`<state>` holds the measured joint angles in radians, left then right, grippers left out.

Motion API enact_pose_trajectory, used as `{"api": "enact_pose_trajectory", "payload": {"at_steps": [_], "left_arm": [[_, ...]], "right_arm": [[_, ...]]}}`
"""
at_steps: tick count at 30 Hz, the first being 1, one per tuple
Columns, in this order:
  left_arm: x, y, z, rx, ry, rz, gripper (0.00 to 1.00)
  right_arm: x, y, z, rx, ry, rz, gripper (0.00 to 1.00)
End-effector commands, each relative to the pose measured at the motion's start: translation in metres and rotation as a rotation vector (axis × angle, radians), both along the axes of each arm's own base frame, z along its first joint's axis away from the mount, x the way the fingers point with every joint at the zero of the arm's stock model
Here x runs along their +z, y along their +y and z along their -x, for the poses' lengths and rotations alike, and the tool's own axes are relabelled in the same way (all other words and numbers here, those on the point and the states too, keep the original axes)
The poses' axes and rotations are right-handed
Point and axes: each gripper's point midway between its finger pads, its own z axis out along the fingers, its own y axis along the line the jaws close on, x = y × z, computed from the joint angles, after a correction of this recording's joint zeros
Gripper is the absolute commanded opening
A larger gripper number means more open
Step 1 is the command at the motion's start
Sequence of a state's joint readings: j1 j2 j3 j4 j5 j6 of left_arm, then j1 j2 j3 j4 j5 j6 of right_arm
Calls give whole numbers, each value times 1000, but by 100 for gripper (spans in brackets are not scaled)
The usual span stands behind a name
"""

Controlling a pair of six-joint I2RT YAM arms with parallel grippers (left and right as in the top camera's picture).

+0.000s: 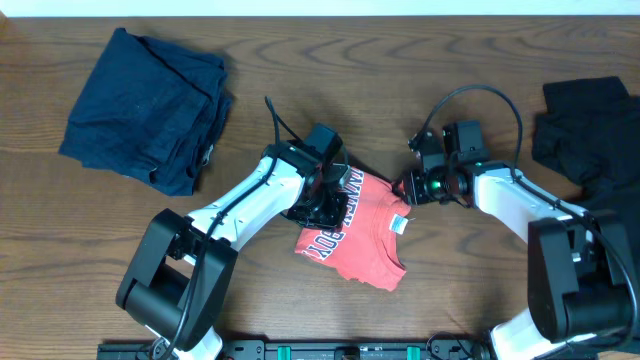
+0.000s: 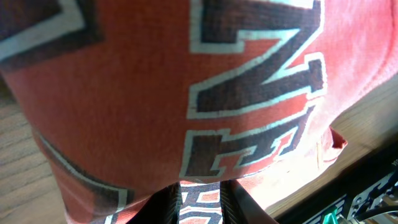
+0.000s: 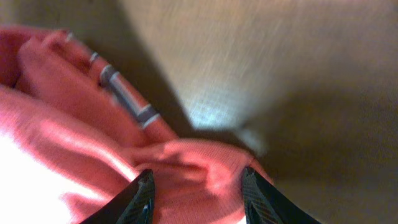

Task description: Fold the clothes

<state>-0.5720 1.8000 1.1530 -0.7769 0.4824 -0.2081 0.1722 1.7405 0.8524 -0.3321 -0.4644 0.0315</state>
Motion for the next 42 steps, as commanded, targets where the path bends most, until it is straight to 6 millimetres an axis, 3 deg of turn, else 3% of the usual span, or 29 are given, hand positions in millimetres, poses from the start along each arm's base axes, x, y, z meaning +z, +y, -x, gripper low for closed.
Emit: {"api": "enact_pose_trajectory", "payload": {"at_steps": [1,3,7,9,13,14,16,17,19,21,23,24,26,29,33,37,42], "left_arm": [[-6,6,-2,-4,-7,-25,24],[-6,6,-2,-4,-6,-25,24],[-5,5,-2,-4,-7,-24,24],[-3,7,-2,1,0,-24,24],[10,18,-1,29,35,-44,34],[15,22,-1,39,43,-49,38],[27,29,-2,64,54,-49,42],[34,30,-2,74,58,-31,44],[46,29,-2,86,56,18,50],[55,26,-2,76,39,52,54],[59,26,-3,75,24,63,54],[60,25,-3,73,21,65,49],[61,20,-7,71,3,88,27],[68,3,-23,59,-64,183,12],[65,-7,-42,52,-148,233,7],[36,-8,-44,54,-127,221,6],[-16,-10,-50,58,-84,198,6]], "right_arm": [[9,7,13,51,10,-47,44],[6,6,18,63,23,-41,41],[6,8,24,71,50,-54,8],[11,11,25,76,55,-92,1],[29,9,18,59,26,-144,1],[35,7,16,52,18,-155,7],[49,0,14,33,-6,-171,36],[56,-4,12,20,-22,-169,44],[69,-10,11,5,-56,-172,49],[83,-11,11,0,-90,-176,46],[97,-7,12,1,-119,-194,36],[103,-4,14,6,-128,-209,30],[111,6,18,41,-143,-238,20],[109,19,25,66,-118,-241,16],[93,43,35,98,-34,-252,14],[64,65,49,101,106,-249,12],[23,75,62,23,293,-215,11]]}}
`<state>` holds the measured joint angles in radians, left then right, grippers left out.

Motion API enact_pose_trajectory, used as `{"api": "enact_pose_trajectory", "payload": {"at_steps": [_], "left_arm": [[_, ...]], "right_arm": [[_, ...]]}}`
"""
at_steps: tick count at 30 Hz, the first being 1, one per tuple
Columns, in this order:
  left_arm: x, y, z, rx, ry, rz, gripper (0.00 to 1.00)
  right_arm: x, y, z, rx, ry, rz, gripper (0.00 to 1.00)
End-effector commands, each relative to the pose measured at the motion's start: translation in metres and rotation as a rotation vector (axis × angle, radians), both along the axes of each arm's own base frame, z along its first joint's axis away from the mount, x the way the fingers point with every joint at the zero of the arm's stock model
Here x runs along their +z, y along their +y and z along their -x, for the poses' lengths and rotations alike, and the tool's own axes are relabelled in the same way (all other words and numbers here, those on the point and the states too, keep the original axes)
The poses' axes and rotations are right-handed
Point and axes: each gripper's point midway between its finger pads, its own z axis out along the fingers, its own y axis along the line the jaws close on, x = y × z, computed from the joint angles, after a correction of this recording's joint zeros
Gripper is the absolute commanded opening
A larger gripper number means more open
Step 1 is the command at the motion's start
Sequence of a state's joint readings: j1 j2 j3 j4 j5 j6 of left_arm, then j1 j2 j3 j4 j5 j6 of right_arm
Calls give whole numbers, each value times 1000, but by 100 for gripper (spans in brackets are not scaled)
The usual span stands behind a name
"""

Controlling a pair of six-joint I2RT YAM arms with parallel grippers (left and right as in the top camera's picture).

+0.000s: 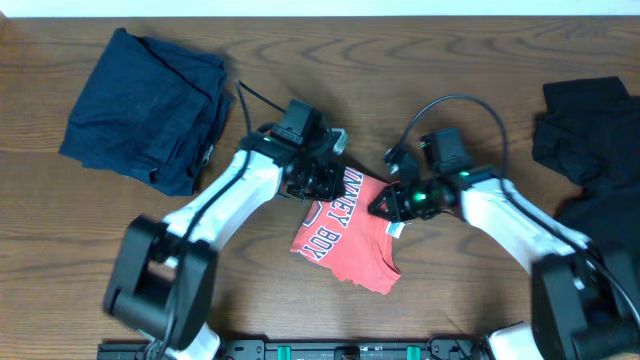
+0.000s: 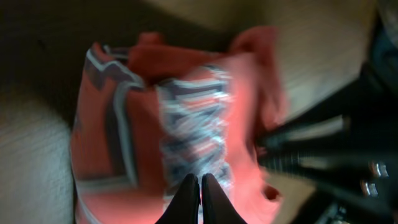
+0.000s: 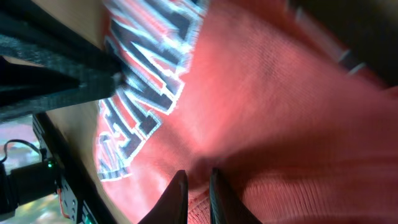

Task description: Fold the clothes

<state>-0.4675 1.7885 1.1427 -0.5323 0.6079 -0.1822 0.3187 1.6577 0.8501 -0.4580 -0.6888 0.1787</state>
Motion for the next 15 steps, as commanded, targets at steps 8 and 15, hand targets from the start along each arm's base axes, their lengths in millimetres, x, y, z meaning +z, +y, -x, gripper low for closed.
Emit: {"api": "enact_pose_trajectory", "payload": {"at_steps": [8,15], "left_arm": [[-95,14,-1,81,189,-55,8],[-40,10,-20,84,128,41,17]], "right_arm": [[-59,-17,4,-262,276,188,8],[-28,-14,-11,-181,100,150,13]]}}
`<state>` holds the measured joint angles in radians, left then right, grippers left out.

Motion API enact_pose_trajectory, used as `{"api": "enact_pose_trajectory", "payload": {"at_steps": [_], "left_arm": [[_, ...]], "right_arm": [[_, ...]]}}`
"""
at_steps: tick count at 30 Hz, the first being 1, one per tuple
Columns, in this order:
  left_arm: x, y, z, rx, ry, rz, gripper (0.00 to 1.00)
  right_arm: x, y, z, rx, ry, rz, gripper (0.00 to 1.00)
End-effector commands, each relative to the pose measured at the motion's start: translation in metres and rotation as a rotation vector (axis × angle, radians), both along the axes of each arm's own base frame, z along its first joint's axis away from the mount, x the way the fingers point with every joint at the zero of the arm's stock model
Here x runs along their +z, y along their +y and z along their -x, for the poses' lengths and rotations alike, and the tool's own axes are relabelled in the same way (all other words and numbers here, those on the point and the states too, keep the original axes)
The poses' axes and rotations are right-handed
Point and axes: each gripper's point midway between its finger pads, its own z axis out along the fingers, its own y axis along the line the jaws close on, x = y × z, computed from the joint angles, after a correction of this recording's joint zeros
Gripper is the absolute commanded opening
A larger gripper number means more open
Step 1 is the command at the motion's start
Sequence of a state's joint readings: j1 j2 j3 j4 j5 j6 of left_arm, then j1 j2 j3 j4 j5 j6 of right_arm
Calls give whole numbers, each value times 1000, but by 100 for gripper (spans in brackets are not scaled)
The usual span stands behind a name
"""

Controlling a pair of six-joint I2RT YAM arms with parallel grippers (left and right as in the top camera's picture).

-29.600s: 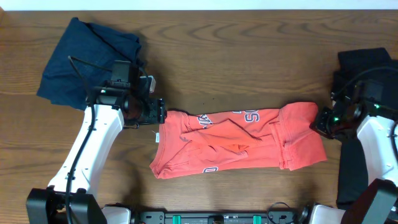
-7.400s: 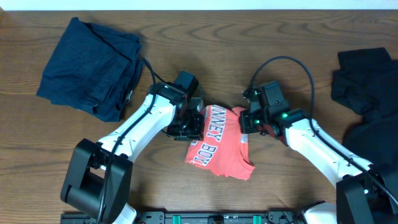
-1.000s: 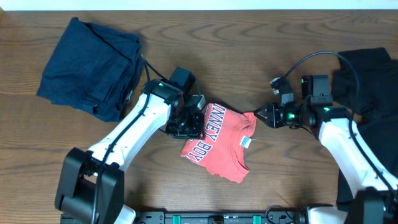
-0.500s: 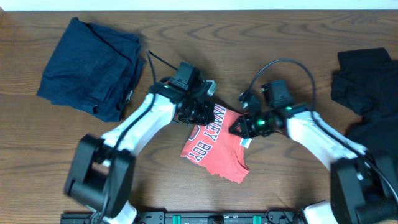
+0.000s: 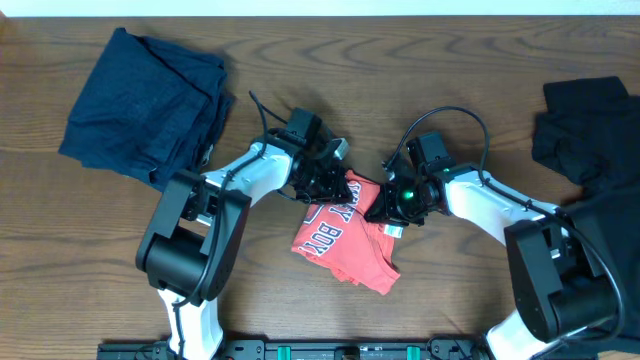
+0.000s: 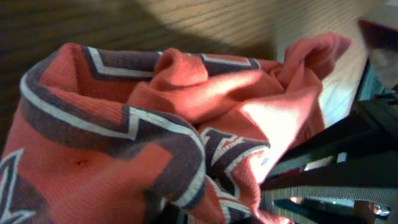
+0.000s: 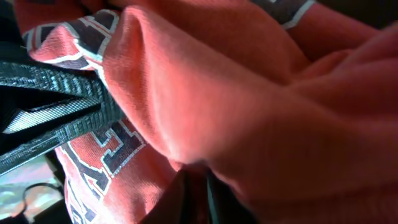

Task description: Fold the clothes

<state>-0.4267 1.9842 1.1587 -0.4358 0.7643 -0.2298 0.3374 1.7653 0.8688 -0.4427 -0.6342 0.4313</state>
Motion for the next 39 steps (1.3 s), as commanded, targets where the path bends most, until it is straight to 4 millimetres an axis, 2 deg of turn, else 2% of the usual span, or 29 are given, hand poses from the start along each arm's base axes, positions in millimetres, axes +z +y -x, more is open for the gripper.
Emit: {"api": "enact_pose_trajectory", "payload": {"at_steps": [1,4,7,10,13,17,19,21,23,25,27,30,34,37,39], "left_arm": [[17,21,-13,47,-53,-55,23],[55,27,-7,56,-87,-42,30],[81,33,10,53,-85,-47,35],[87,36,28,41,-45,-68,35],[71,43,48,22,16,-152,29],[39,44,70,45,93,-208,19],[21,44,77,59,113,-215,19],[2,47,83,108,150,-232,15],[-19,57,89,197,205,-289,14],[-37,67,91,304,250,-349,13],[-43,67,84,338,248,-335,13],[-40,64,61,354,172,-280,13],[-28,63,26,312,24,-217,13],[-12,65,-4,269,-99,-186,13],[2,66,-24,248,-175,-169,13]], "right_arm": [[14,-10,-14,50,-159,70,15],[45,-7,-18,124,-297,37,22],[71,-7,-18,167,-401,26,29],[82,-8,-19,164,-441,24,31],[78,-9,-21,161,-438,40,31],[60,-12,-21,162,-392,74,31],[44,-12,-20,167,-351,86,31],[27,-13,-18,171,-304,100,31],[4,-21,-16,153,-241,156,30],[-22,-36,-11,78,-136,250,25],[-40,-41,0,40,-40,284,24],[-46,-45,13,25,40,297,24],[-38,-50,29,9,106,318,23],[-25,-53,39,-26,150,333,23],[-15,-53,39,-32,132,325,26]]}}
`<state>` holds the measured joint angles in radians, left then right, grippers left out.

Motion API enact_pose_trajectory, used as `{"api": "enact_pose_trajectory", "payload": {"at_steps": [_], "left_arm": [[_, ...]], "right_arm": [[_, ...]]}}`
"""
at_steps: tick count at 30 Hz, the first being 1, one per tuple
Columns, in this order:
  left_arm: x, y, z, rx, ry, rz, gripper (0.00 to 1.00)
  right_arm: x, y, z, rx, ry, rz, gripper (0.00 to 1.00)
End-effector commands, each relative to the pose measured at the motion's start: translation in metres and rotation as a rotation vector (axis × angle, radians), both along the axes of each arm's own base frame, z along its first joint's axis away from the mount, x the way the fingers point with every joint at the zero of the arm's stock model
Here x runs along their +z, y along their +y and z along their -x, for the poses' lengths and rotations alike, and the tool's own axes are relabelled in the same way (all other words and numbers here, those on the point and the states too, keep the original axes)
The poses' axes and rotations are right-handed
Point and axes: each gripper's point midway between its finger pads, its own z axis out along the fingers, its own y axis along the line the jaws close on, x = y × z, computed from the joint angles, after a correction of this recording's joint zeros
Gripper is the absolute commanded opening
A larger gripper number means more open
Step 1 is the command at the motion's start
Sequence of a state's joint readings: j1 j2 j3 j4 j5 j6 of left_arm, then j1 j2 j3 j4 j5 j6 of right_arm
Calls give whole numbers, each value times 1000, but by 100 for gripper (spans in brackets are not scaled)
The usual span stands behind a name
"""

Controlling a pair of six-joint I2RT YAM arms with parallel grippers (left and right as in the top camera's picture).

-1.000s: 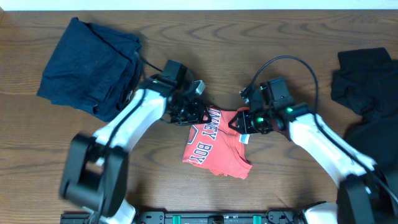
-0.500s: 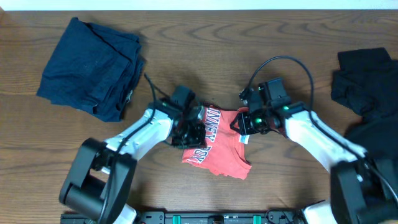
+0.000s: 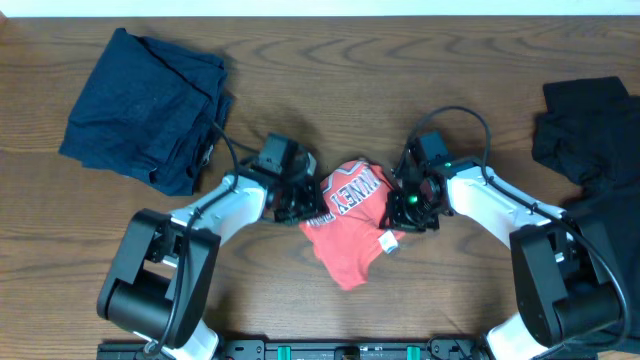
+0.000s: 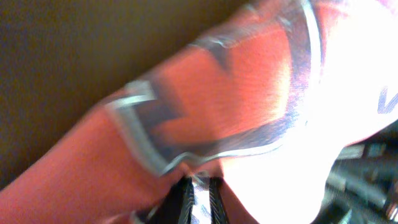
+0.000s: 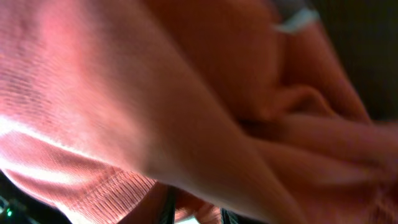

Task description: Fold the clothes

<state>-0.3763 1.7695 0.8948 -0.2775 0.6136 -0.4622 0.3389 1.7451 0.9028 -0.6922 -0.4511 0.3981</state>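
A red shirt point(image 3: 348, 215) with dark and white lettering lies at the table's middle, bunched, its white tag point(image 3: 388, 241) on the right. My left gripper point(image 3: 297, 203) is shut on the shirt's left edge. Red cloth fills the left wrist view, pinched between the fingertips point(image 4: 188, 194). On the shirt's right edge my right gripper point(image 3: 412, 203) is shut too. In the right wrist view the red shirt point(image 5: 186, 93) covers almost everything, and the dark fingers point(image 5: 169, 205) barely show under it.
A folded navy garment point(image 3: 145, 105) lies at the back left. Black clothes point(image 3: 590, 130) are piled at the right edge. Bare wooden table point(image 3: 330, 80) runs behind the shirt and on both sides of it.
My grippers stand farther apart: the left one has moved left, the right one slightly right. The shirt is stretched between them, lettering now along its top, lower part pointing toward the front.
At first my left gripper pressed on the shirt's lettering and the right one stood open at its right edge. Then both were shut on its upper edge, close together. Now they hold it apart, spread sideways.
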Motion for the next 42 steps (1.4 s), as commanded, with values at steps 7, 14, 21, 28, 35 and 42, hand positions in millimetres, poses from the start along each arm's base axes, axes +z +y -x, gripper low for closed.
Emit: {"api": "enact_pose_trajectory", "payload": {"at_steps": [7,14,21,28,35,42], "left_arm": [[53,15,-55,-81,-167,-75,28],[54,28,-1,-109,62,-141,30],[25,20,30,-166,103,-160,30],[-15,4,26,-170,-35,-127,30],[-3,4,-25,-95,-222,-95,29],[40,1,-28,-88,-139,72,43]], "right_arm": [[54,5,-25,134,-330,-56,36],[95,18,-53,216,-587,-122,42],[58,23,-69,179,-530,-111,32],[-22,-7,-32,-60,-132,80,18],[-20,-19,-19,-119,-66,142,21],[34,-10,-34,60,-308,56,35]]}}
